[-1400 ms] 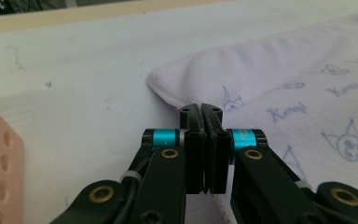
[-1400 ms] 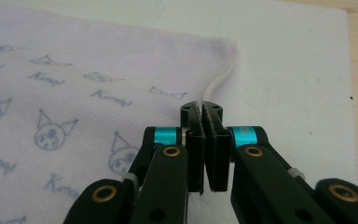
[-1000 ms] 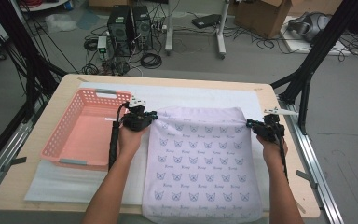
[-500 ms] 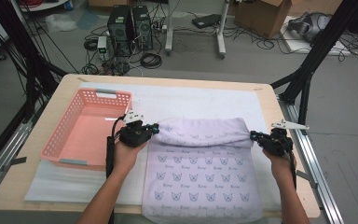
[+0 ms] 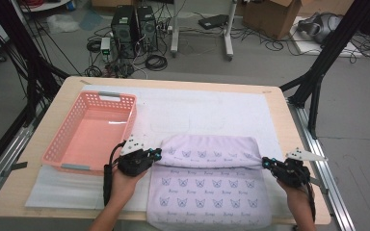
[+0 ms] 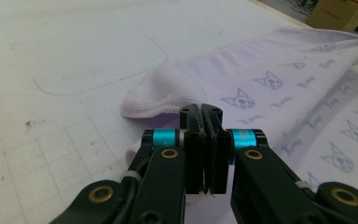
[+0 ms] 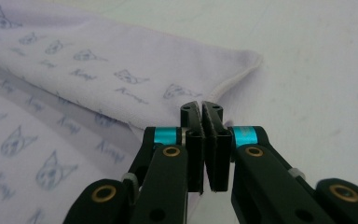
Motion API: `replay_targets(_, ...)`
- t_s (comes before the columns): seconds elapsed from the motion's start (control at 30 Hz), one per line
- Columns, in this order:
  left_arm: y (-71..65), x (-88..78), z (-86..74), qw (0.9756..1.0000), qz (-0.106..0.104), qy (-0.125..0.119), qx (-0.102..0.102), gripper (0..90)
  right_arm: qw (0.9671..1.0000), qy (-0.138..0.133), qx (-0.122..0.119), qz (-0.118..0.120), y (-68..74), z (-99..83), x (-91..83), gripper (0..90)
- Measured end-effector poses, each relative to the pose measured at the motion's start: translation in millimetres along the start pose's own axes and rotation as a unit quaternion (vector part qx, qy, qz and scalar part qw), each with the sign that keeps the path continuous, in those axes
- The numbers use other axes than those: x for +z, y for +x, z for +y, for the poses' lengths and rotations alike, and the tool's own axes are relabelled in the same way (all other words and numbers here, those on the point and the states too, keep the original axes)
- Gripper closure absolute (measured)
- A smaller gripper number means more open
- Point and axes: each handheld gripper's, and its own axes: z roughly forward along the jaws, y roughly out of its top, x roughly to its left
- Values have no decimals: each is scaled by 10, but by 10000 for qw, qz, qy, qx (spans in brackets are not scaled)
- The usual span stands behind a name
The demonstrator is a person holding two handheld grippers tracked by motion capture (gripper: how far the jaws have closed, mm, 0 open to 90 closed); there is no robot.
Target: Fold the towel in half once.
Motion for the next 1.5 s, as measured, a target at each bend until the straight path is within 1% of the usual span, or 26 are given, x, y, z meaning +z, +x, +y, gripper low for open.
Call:
replay_targets(0.07,-31,-51,-45,10000,-57,-27,-10,875,10000,27,22,26,20,-83,-50,877)
replay_targets(0.17,-106,-126,-148,9999,-91,75,74,875,9999,3,113,118,73,-197,-131,877)
replay_targets(0.33,-190,-205,-266,9995,-178,199,139,875,9997,203,-19,136,147,-309,-201,876)
replay_targets(0.37,-194,-204,-282,9995,-197,228,125,874,9997,219,16,146,153,-324,-205,875)
replay_targets(0.43,-189,-193,-291,9995,-198,240,83,859,9995,262,-7,152,148,-352,-195,865)
replay_targets(0.47,-183,-181,-275,9996,-156,233,84,816,9995,292,-1,153,146,-352,-187,854)
replay_targets(0.5,-177,-159,-254,9997,-107,218,42,707,9995,279,12,133,146,-339,-178,824)
replay_targets(0.53,-167,-129,-230,9997,-114,195,-45,611,9997,246,18,94,145,-317,-171,776)
replay_targets(0.6,-143,-59,-175,9997,-14,225,-116,492,9998,194,8,-5,135,-256,-148,703)
replay_targets(0.67,-98,11,-107,9998,57,167,-136,461,9998,159,64,-60,113,-176,-104,654)
replay_targets(0.7,-73,50,-69,9996,58,158,-204,448,9998,141,88,-72,105,-147,-85,641)
replay_targets(0.77,-4,132,8,9994,73,213,-259,443,9998,141,135,-92,84,-63,-31,618)
replay_targets(0.8,36,172,42,9991,60,244,-336,442,9997,139,145,-99,74,-18,-3,616)
replay_targets(0.83,75,210,70,9989,74,254,-391,442,9997,150,149,-114,65,29,23,601)
replay_targets(0.87,107,242,95,9987,142,283,-407,442,9996,175,128,-200,67,77,54,593)
replay_targets(0.9,130,274,111,9986,149,292,-421,444,9992,257,59,-286,67,124,91,592)
replay_targets(0.97,167,354,138,9978,192,512,-383,453,9986,355,73,-382,55,207,178,583)
replay_targets(1.03,182,423,149,9972,225,626,-351,474,9980,475,84,-418,22,269,283,578)
replay_targets(1.1,192,482,151,9965,214,732,-351,501,9969,623,107,-465,-12,307,396,573)
replay_targets(1.27,229,590,106,9940,290,985,-378,505,9938,945,166,-559,-73,338,618,564)
replay_targets(1.3,229,601,98,9937,301,1018,-369,508,9930,1006,178,-589,-78,336,650,574)
replay_targets(1.33,226,599,99,9937,312,1034,-297,515,9924,1063,178,-592,-82,333,677,607)
replay_targets(1.4,216,599,94,9937,342,1054,-182,572,9918,1113,85,-620,-77,318,714,666)
replay_targets(1.43,200,593,88,9935,410,1061,-64,636,9918,1106,89,-642,-71,318,711,711)
replay_targets(1.47,203,587,83,9933,368,1094,26,764,9919,1104,82,-629,-72,317,710,766)
replay_targets(1.5,200,584,81,9934,343,1096,17,843,9922,1110,38,-567,-72,316,709,841)
